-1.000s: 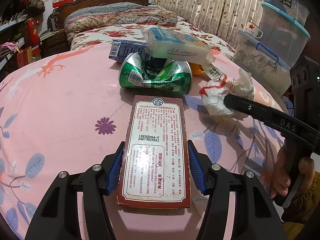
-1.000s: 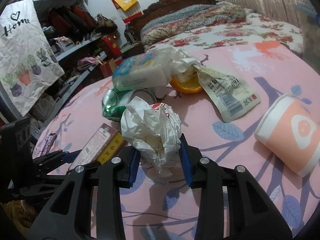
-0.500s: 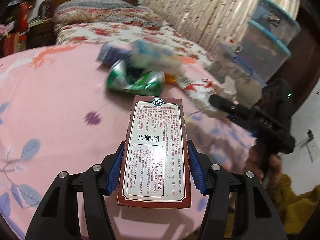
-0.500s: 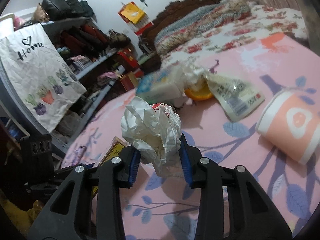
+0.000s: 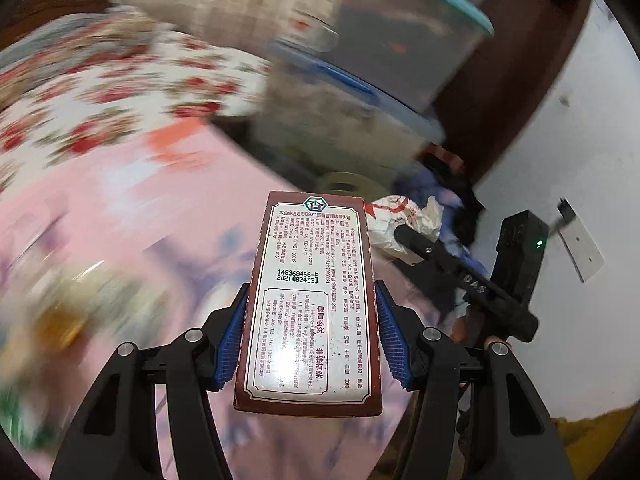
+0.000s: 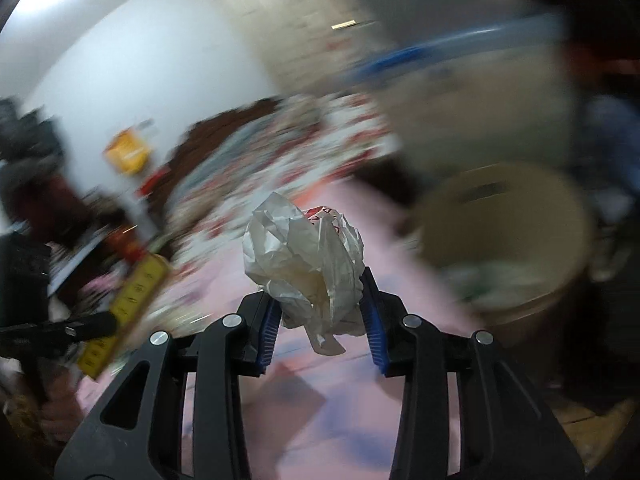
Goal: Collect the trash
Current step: 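Carry the brown box and tissue to the beige bin and release both, then grasp the white-and-blue tissue pack with the right tool while the left tool grasps the crushed green can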
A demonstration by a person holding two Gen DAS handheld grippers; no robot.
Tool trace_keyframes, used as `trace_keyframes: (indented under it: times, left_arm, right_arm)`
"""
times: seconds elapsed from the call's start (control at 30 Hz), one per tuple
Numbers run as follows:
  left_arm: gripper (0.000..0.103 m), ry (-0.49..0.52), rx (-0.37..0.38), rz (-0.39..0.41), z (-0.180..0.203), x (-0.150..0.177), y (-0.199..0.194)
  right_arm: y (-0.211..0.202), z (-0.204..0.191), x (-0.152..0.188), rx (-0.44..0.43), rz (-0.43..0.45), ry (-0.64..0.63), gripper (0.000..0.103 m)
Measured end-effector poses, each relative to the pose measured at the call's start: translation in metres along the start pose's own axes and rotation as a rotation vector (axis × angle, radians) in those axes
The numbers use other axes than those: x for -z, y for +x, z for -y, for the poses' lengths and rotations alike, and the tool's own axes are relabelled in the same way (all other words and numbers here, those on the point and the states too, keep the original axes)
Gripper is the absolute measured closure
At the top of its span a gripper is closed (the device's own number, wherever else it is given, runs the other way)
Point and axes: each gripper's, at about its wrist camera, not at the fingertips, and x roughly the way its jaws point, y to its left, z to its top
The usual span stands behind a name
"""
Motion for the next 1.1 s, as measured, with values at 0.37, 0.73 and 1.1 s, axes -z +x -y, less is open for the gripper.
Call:
trace_keyframes:
  times: [0.37, 0.73, 1.1]
  left_arm:
    - [0.035, 0.012, 0.002, -0.226, 0.07, -0.114, 0.209]
    - [0.035, 0.058, -0.129, 0.094, -0.01, -0.022, -0.044]
    - [0.035, -0.443, -0.433, 0.203, -0.157, 0.119, -0.181]
  right_arm:
    - [0.031, 0.106, -0.05, 0.176, -0.017, 0.139, 0.02]
    - [0.032, 0.007, -0.019, -0.16, -0.078, -0.022, 0.024]
    - [0.1, -0.128, 0.041, -0.333, -0.354, -0.176, 0.025]
